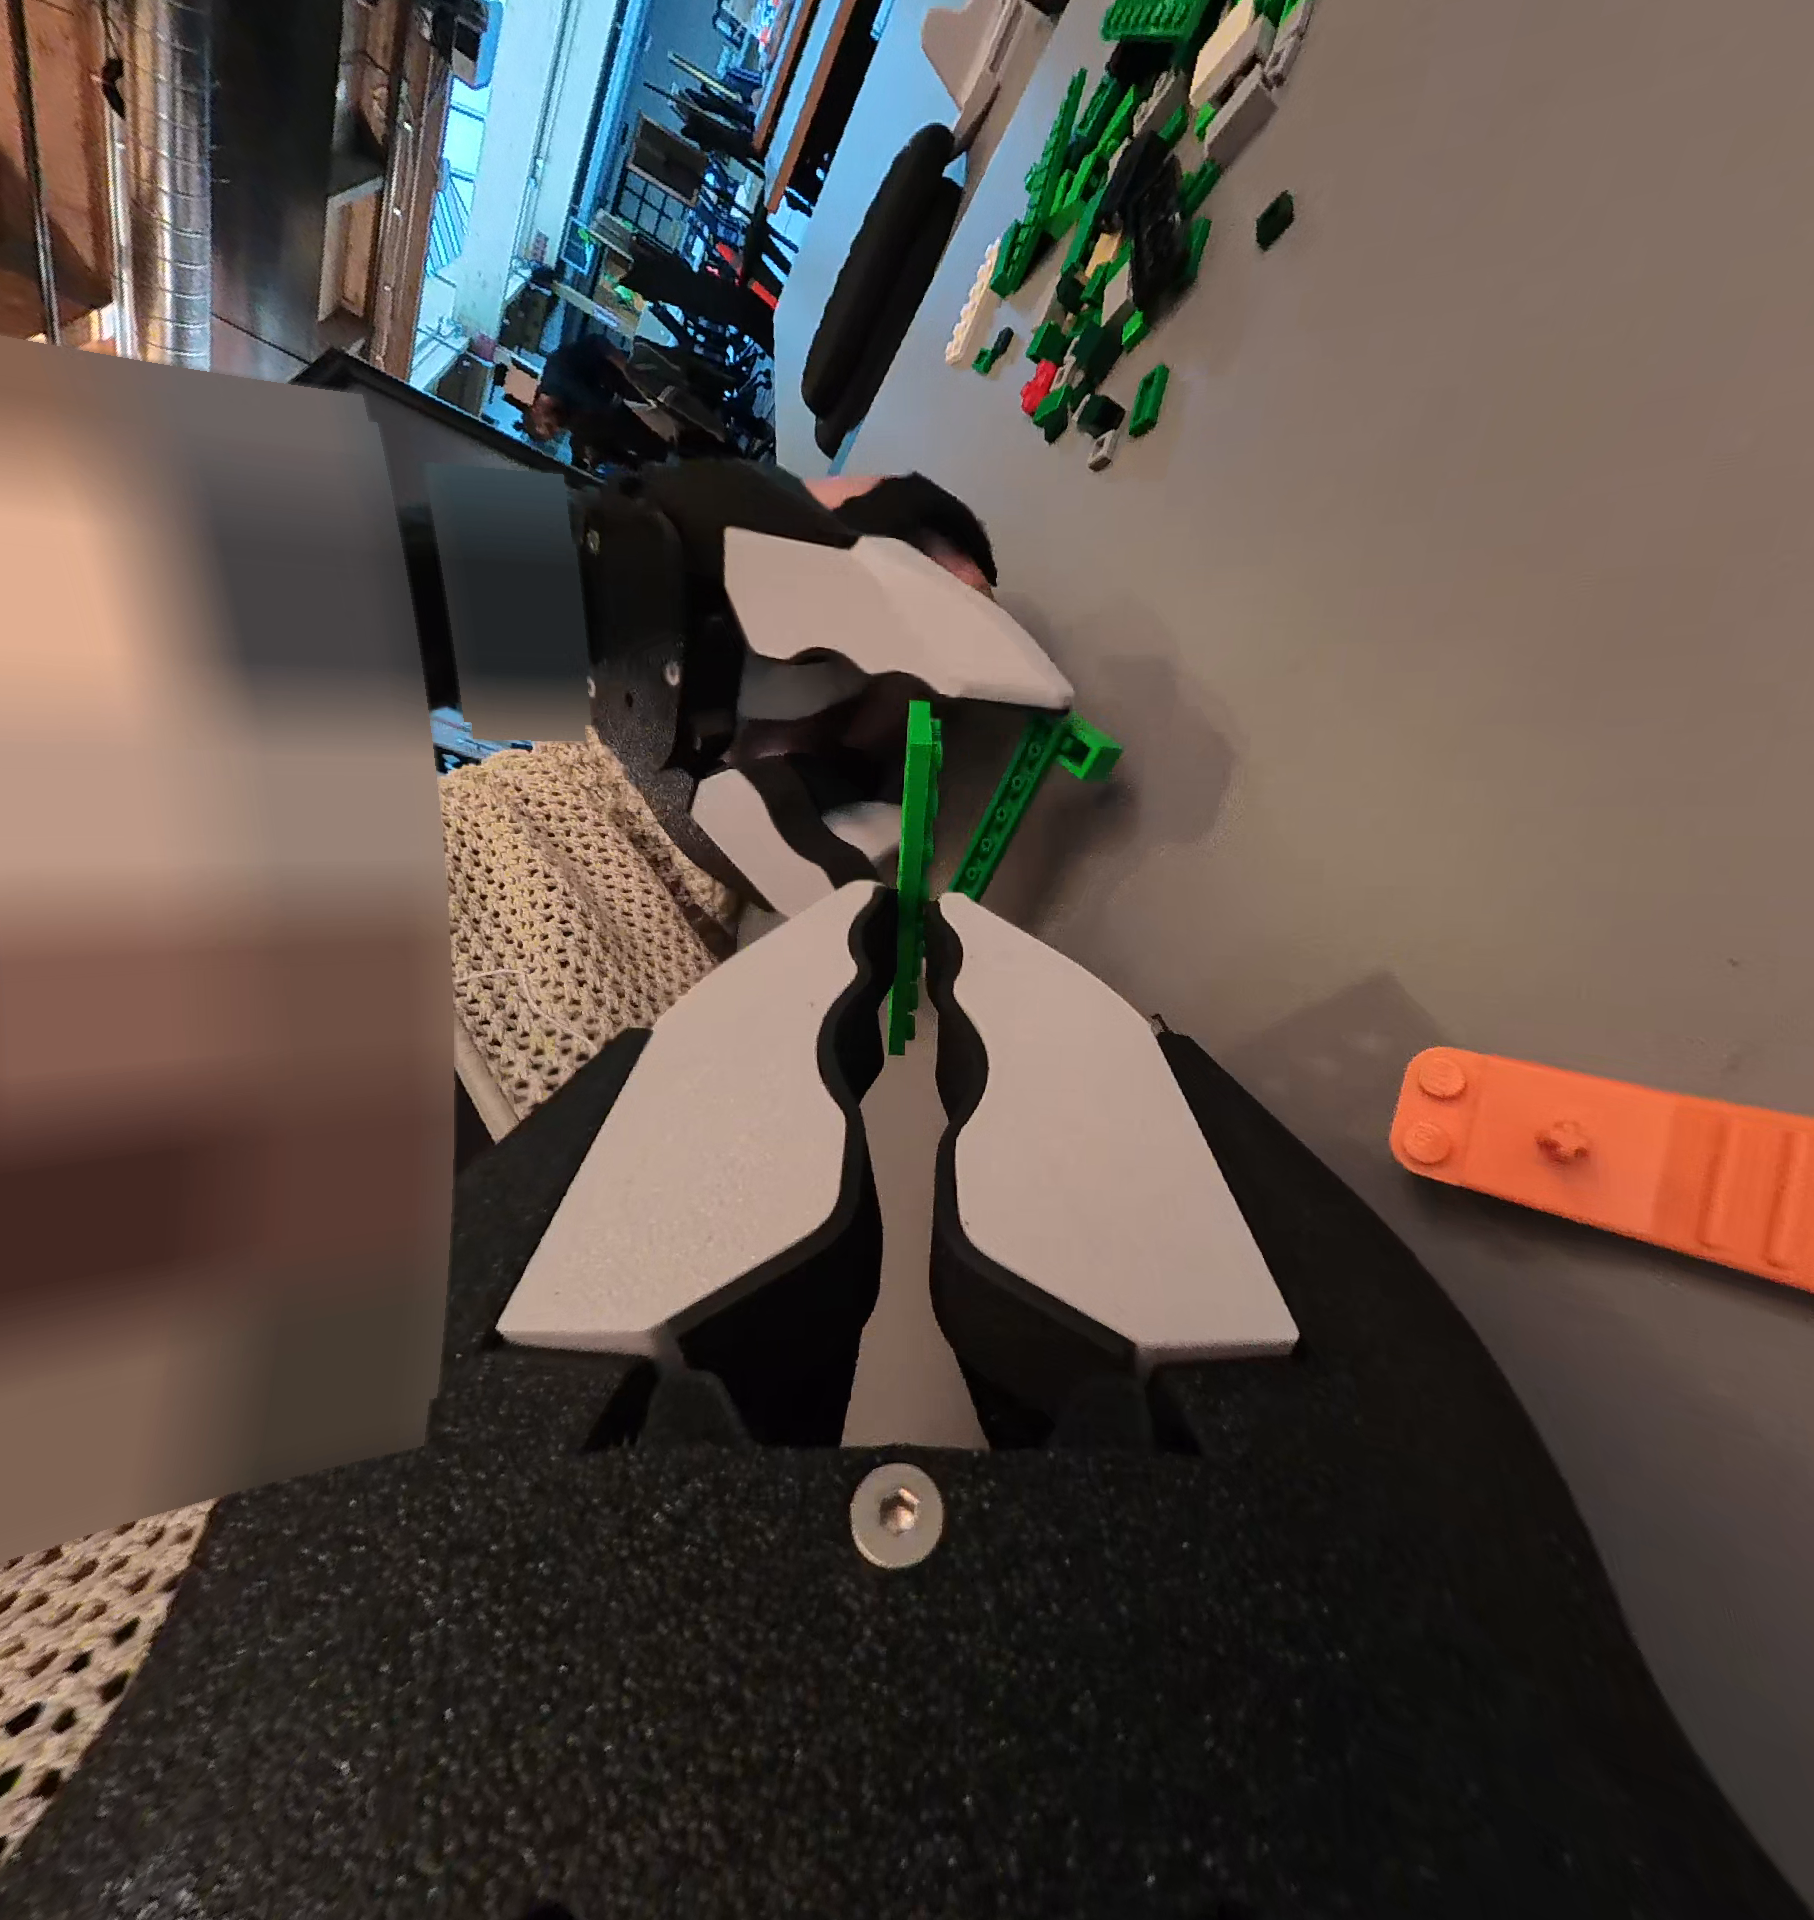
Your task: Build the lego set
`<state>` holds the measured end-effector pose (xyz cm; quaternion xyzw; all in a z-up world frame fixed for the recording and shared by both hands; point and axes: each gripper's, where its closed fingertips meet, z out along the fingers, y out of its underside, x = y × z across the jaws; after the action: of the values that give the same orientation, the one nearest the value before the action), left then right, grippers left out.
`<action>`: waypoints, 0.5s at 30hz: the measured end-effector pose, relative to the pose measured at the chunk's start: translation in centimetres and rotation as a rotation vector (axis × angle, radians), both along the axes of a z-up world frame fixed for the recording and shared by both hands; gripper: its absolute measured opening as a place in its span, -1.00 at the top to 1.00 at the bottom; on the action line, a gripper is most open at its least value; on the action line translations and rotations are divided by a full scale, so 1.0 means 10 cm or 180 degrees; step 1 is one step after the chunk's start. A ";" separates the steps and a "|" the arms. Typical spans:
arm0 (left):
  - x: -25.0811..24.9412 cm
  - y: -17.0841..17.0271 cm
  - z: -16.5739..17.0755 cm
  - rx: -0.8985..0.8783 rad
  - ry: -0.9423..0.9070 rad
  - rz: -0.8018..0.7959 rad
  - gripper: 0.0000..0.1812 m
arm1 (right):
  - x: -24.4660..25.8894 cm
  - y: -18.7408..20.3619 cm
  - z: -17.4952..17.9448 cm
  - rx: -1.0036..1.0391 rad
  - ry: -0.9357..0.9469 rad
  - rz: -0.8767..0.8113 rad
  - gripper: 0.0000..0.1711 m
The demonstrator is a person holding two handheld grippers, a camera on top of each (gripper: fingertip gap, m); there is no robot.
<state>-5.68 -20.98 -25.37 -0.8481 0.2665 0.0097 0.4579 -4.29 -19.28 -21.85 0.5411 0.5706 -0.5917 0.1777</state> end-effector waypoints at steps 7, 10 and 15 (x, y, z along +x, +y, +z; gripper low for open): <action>-0.02 -0.05 -0.10 -0.0332 -0.0403 0.0038 0.26 | 0.02 -0.04 -0.05 0.0033 -0.0051 0.0081 0.95; -0.04 -0.06 -0.10 -0.0359 -0.0416 0.0081 0.24 | 0.03 -0.05 -0.05 0.0017 -0.0044 0.0098 0.95; -0.14 -0.07 -0.01 -0.0375 -0.0608 0.0338 0.10 | 0.03 -0.03 -0.05 -0.0002 0.0059 0.0136 0.95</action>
<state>-7.09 -21.70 -25.46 -0.8835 0.1764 -0.0625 0.4293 -3.95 -19.58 -22.34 0.5233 0.5834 -0.5929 0.1852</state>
